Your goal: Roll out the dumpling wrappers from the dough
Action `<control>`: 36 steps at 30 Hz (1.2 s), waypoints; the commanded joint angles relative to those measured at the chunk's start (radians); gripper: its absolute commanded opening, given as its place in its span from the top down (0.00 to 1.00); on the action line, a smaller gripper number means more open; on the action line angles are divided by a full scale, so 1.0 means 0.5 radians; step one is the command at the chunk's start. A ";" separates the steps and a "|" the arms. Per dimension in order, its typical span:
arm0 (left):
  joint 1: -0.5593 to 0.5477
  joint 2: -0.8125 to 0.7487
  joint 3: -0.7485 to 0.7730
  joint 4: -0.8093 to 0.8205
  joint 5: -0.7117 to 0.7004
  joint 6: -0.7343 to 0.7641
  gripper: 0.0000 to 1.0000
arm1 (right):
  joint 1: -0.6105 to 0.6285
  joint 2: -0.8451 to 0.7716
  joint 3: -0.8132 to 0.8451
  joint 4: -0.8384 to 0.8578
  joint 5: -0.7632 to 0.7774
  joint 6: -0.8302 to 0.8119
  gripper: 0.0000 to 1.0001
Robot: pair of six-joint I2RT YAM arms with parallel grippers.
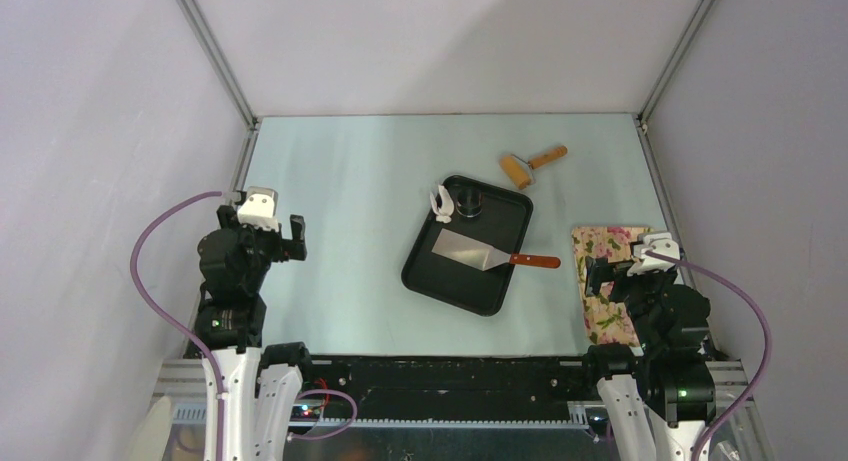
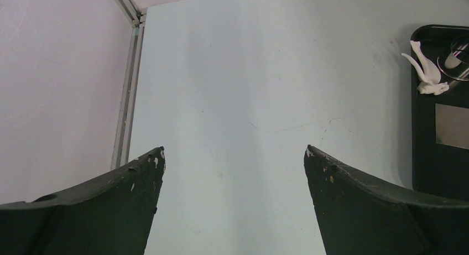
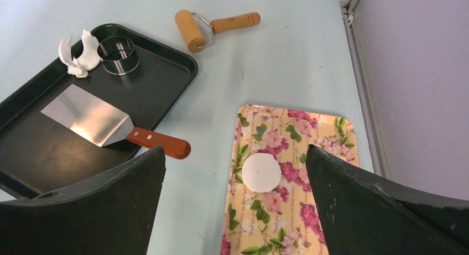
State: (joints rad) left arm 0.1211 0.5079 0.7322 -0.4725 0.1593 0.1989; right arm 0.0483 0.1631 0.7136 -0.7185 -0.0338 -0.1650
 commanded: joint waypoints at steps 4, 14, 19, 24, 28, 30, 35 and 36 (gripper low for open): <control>0.024 -0.020 -0.008 0.084 -0.016 -0.032 0.00 | -0.004 -0.022 -0.006 0.099 0.013 0.007 0.01; 0.025 -0.020 -0.009 0.083 -0.018 -0.031 0.00 | -0.003 -0.021 -0.007 0.099 0.012 0.005 0.01; 0.025 -0.021 -0.008 0.085 -0.018 -0.031 0.00 | -0.004 -0.021 -0.007 0.099 0.012 0.005 0.01; 0.024 -0.023 -0.009 0.083 -0.018 -0.030 0.00 | -0.003 -0.025 -0.004 0.103 0.024 0.007 0.01; 0.025 -0.022 -0.007 0.083 -0.018 -0.032 0.00 | 0.002 -0.028 -0.004 0.104 0.033 0.010 0.01; 0.025 -0.020 -0.008 0.086 -0.018 -0.032 0.00 | 0.003 -0.033 -0.004 0.112 0.057 0.018 0.01; 0.027 -0.023 -0.004 0.083 -0.025 -0.035 0.01 | 0.008 -0.036 -0.004 0.108 0.054 0.022 0.01; 0.028 -0.024 -0.004 0.083 -0.032 -0.038 0.01 | 0.008 -0.035 -0.005 0.108 0.054 0.020 0.01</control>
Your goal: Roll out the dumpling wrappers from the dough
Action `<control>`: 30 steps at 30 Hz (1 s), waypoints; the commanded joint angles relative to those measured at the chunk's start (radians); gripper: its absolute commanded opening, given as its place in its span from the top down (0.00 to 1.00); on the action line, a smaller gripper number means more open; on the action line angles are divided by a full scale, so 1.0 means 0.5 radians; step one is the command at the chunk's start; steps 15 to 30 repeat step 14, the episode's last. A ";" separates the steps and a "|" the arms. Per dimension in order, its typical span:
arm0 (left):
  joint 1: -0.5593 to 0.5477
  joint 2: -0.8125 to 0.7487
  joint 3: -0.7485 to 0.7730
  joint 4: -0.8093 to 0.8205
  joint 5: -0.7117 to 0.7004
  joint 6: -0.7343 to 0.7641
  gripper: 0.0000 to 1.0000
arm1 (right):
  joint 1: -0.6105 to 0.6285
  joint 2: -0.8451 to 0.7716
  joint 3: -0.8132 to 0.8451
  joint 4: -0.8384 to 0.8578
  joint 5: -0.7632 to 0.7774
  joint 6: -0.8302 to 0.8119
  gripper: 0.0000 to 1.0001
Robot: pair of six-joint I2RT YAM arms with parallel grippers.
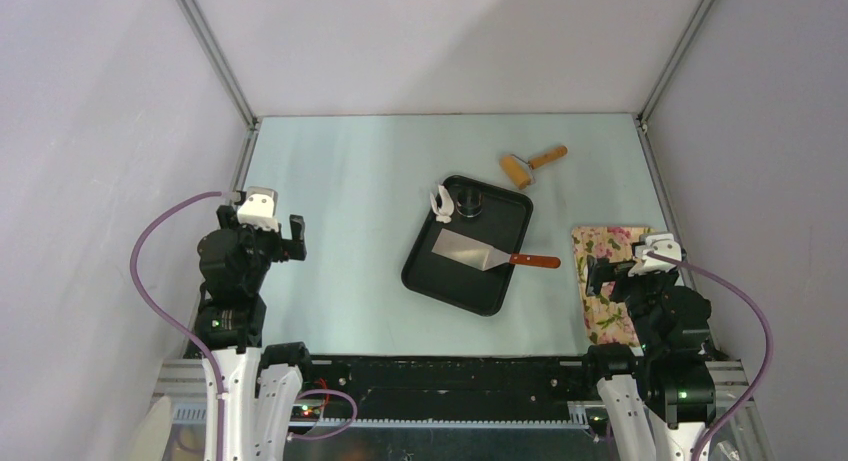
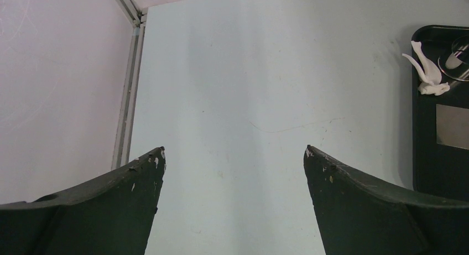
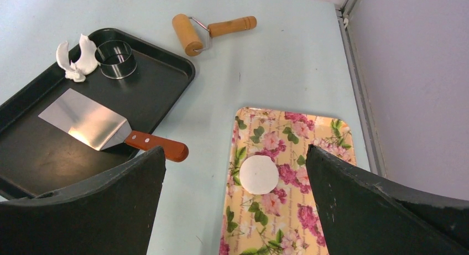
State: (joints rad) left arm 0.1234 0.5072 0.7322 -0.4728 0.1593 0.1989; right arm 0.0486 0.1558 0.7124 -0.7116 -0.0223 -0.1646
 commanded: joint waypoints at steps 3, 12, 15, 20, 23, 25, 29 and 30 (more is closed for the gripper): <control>0.023 -0.027 -0.001 0.086 -0.041 -0.049 0.02 | 0.008 -0.023 -0.003 0.095 0.026 0.020 0.00; 0.023 -0.053 0.003 0.086 -0.088 -0.042 0.02 | 0.010 -0.014 -0.004 0.092 0.020 0.016 0.00; 0.023 -0.053 0.005 0.086 -0.086 -0.047 0.02 | 0.008 -0.016 -0.004 0.092 0.021 0.017 0.00; 0.023 -0.053 0.005 0.086 -0.086 -0.047 0.02 | 0.008 -0.016 -0.004 0.092 0.021 0.017 0.00; 0.023 -0.053 0.005 0.086 -0.086 -0.047 0.02 | 0.008 -0.016 -0.004 0.092 0.021 0.017 0.00; 0.023 -0.053 0.005 0.086 -0.086 -0.047 0.02 | 0.008 -0.016 -0.004 0.092 0.021 0.017 0.00; 0.023 -0.053 0.005 0.086 -0.086 -0.047 0.02 | 0.008 -0.016 -0.004 0.092 0.021 0.017 0.00; 0.023 -0.053 0.005 0.086 -0.086 -0.047 0.02 | 0.008 -0.016 -0.004 0.092 0.021 0.017 0.00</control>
